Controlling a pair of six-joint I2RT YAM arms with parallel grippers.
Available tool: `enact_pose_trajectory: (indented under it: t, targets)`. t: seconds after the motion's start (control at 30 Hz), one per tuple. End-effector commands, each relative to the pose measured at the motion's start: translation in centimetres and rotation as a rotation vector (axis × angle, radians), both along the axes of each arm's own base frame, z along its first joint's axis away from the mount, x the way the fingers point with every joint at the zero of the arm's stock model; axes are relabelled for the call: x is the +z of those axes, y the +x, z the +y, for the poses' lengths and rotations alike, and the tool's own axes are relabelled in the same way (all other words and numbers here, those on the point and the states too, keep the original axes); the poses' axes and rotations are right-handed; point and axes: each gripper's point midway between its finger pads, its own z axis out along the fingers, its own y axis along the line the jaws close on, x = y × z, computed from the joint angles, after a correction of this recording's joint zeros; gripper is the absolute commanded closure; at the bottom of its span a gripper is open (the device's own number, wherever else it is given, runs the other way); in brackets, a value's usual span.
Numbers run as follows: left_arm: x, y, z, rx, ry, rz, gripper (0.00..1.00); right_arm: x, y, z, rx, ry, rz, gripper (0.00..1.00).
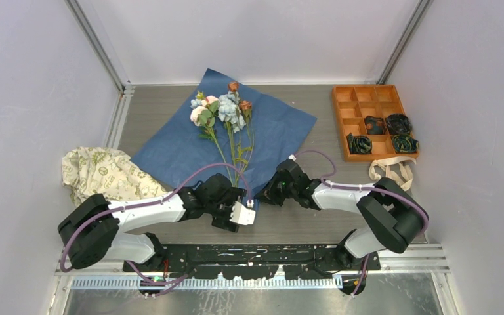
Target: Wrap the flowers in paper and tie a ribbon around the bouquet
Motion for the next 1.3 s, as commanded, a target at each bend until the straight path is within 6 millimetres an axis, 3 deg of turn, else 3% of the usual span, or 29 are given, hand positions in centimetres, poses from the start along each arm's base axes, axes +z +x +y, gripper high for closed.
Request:
enact_pose_trajectory:
  t: [0.0, 0.2, 0.3, 0.47, 0.53, 0.63, 0.77, 0.87, 1.07, 1.27]
  targets:
    - [2.5, 1.2, -0.3, 0.046, -0.026, -0.05, 0.13, 4.3, 1.8, 1.7, -0.02, 0.103, -0.086, 0.93]
    - [2.6, 2.2, -0.2, 0.08, -0.029, -0.098, 0.07, 6.0, 2.4, 1.8, -0.045, 0.126, -0.111, 0.96]
    - [3.3, 3.3, -0.7, 0.133, -0.072, -0.134, 0.14, 5.9, 2.4, 1.8, -0.04, 0.117, -0.11, 0.96]
    - [4.5, 3.7, -1.4, 0.209, -0.116, -0.092, 0.79, 6.0, 2.4, 1.8, -0.034, 0.111, -0.113, 0.96]
    - [4.5, 3.5, -1.3, 0.224, -0.114, -0.064, 0.98, 6.0, 2.5, 1.6, -0.031, 0.104, -0.117, 0.96]
    - [4.7, 3.5, -1.2, 0.257, -0.111, -0.026, 0.99, 6.1, 2.5, 1.3, -0.012, 0.081, -0.123, 0.9]
    - [5.7, 4.7, -0.7, 0.34, -0.125, 0.013, 1.0, 7.1, 2.6, -0.3, 0.077, 0.014, -0.156, 0.61]
    - [6.2, 6.0, -0.2, 0.393, -0.133, 0.017, 1.0, 9.7, 2.9, -1.9, 0.194, -0.076, -0.232, 0.47]
    - [6.0, 9.3, 0.6, 0.486, -0.112, 0.025, 1.0, 12.9, 3.0, -4.4, 0.408, -0.208, -0.409, 0.41]
    - [5.6, 11.5, 1.0, 0.544, -0.113, 0.079, 0.99, 12.1, 7.0, -4.9, 0.415, -0.227, -0.643, 0.41]
